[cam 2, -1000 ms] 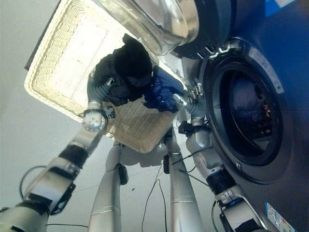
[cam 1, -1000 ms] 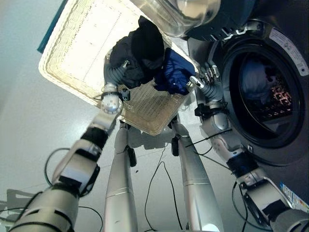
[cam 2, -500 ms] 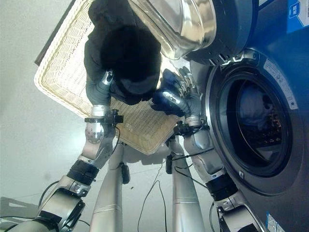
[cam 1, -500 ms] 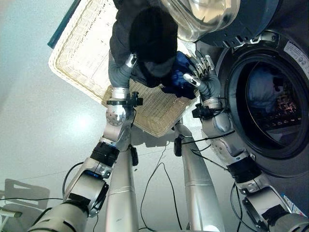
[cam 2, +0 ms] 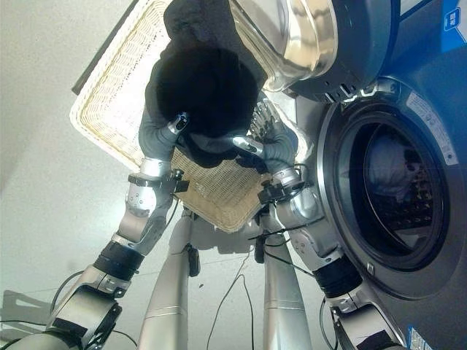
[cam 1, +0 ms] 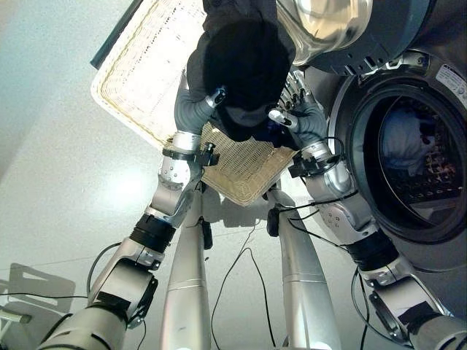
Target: Put the clothes into the washing machine.
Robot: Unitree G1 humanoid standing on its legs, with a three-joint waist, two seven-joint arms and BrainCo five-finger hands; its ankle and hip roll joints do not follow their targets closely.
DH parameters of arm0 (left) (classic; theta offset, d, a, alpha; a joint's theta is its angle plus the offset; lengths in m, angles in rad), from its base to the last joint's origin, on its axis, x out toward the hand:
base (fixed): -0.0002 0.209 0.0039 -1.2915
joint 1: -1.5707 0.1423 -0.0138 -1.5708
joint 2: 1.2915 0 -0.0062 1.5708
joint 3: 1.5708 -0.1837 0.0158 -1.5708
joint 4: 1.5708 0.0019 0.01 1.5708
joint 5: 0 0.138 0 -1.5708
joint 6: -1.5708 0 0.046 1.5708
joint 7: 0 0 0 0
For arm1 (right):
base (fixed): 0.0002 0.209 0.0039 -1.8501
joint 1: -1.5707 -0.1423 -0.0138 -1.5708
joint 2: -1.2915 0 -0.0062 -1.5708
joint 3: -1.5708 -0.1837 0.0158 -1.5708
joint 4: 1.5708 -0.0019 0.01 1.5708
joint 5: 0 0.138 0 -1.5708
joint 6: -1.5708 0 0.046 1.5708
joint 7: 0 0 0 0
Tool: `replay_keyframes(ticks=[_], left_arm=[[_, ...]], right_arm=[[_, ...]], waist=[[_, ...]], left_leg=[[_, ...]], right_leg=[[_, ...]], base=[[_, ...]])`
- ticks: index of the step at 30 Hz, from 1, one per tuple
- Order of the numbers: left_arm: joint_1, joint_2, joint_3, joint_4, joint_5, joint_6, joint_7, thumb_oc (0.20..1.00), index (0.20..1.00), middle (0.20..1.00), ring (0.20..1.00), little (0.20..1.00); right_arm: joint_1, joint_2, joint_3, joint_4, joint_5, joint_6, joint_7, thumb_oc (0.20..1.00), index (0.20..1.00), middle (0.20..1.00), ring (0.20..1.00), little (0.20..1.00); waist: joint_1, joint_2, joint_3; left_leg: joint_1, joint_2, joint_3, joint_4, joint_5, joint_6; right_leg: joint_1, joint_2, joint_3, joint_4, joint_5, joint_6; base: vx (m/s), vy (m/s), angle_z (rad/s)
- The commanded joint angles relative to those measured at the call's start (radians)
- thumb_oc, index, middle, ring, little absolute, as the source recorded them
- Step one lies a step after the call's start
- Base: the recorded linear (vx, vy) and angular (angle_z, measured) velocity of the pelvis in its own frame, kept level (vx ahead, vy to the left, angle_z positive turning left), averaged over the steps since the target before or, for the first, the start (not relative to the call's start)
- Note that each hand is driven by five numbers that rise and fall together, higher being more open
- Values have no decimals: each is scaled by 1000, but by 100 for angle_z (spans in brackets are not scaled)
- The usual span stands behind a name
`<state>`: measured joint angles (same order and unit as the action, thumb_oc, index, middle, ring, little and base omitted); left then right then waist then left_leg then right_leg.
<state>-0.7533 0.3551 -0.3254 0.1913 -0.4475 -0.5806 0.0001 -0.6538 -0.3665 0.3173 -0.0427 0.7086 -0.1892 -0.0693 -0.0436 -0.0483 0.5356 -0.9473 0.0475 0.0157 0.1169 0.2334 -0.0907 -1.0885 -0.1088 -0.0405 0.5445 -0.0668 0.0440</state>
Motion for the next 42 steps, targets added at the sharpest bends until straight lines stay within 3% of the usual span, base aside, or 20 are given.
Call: replay_keyframes(ticks=[1,9,15,16,18,19,23,33,34,35,36,37,38,39,42], left_arm=[[-52,4,-25,-128,94,-19,-33,200,200,200,200,200],[-64,28,-69,-143,156,42,-63,200,200,200,200,200],[-74,35,-115,-162,171,74,-143,200,200,200,200,200],[-75,35,-127,-170,180,84,-158,200,200,200,200,200],[-80,34,-137,-171,191,89,-170,200,200,200,200,200],[-84,35,-146,-172,195,92,-174,200,200,200,200,200],[-94,36,-166,-176,193,96,-168,200,200,200,200,200],[-89,58,-160,-167,331,99,4,200,200,200,200,200],[-88,59,-160,-164,352,101,29,366,366,366,366,366],[-86,60,-158,-164,364,104,46,482,482,482,482,482],[-86,60,-158,-164,364,104,46,482,482,482,482,482],[-79,62,-155,-166,383,110,90,1000,1000,1000,1000,1000],[-79,62,-155,-166,383,110,90,1000,1000,1000,1000,1000],[-56,68,-139,-163,409,117,187,1000,1000,1000,1000,1000],[-46,65,-129,-161,427,114,239,1000,1000,1000,1000,1000]], right_arm=[[-14,-1,6,-128,48,-56,38,1000,1000,1000,1000,1000],[-40,11,23,-148,124,-71,52,1000,1000,1000,1000,1000],[-38,24,27,-152,173,-98,68,1000,1000,1000,1000,1000],[-40,24,31,-153,186,-104,80,580,580,580,580,580],[-41,27,33,-155,195,-109,89,253,253,253,253,253],[-42,29,35,-156,205,-114,101,200,200,200,200,200],[-50,32,46,-152,210,-124,109,200,200,200,200,200],[-51,32,42,-135,265,-149,118,200,200,200,200,200],[-49,36,39,-135,265,-151,122,200,200,200,200,200],[-48,37,39,-135,265,-153,122,200,200,200,200,200],[-48,37,39,-135,265,-153,122,200,200,200,200,200],[-44,38,40,-138,266,-159,121,200,200,200,200,200],[-44,38,40,-138,266,-159,121,200,200,200,200,200],[-31,42,34,-140,289,-173,131,200,200,200,200,200],[-28,46,30,-144,294,-174,130,200,200,200,200,200]], waist=[[-10,24,-16],[-7,30,-16],[-8,30,-16],[-8,29,-16],[-10,29,-16],[-10,29,-16],[-12,29,-16],[-5,32,-16],[-5,33,-16],[-4,33,-16],[-4,33,-16],[-3,33,-16],[-3,33,-16],[2,34,-16],[4,34,-16]], left_leg=[[-5,-69,0,115,-126,-7],[-7,-67,4,118,-125,-8],[-12,-65,8,117,-121,-8],[-12,-64,9,117,-121,-8],[-12,-64,10,115,-120,-7],[-12,-64,11,114,-119,-7],[-13,-63,16,114,-118,-8],[-21,-62,9,120,-117,-11],[-20,-63,9,118,-116,-11],[-21,-63,8,119,-116,-11],[-21,-63,8,119,-116,-11],[-22,-63,7,118,-115,-11],[-22,-63,7,118,-115,-11],[-23,-62,4,120,-115,-11],[-26,-62,3,122,-116,-11]], right_leg=[[87,39,-65,-284,225,104],[83,34,-69,-281,225,106],[79,32,-71,-283,231,109],[77,32,-71,-282,232,110],[77,33,-70,-282,233,110],[76,33,-69,-283,234,111],[74,34,-70,-285,237,112],[71,28,-73,-284,235,114],[72,27,-75,-286,236,114],[71,27,-75,-286,237,114],[71,27,-75,-286,237,114],[70,27,-75,-285,237,114],[70,27,-75,-285,237,114],[70,23,-79,-283,236,115],[69,21,-81,-282,236,115]], base=[[0,0,0],[0,0,0],[0,0,0],[0,0,0],[0,0,0],[0,0,0],[0,0,0],[0,0,0],[0,0,0],[0,0,0],[0,0,0],[0,0,0],[0,0,0],[0,0,0],[0,0,0]])
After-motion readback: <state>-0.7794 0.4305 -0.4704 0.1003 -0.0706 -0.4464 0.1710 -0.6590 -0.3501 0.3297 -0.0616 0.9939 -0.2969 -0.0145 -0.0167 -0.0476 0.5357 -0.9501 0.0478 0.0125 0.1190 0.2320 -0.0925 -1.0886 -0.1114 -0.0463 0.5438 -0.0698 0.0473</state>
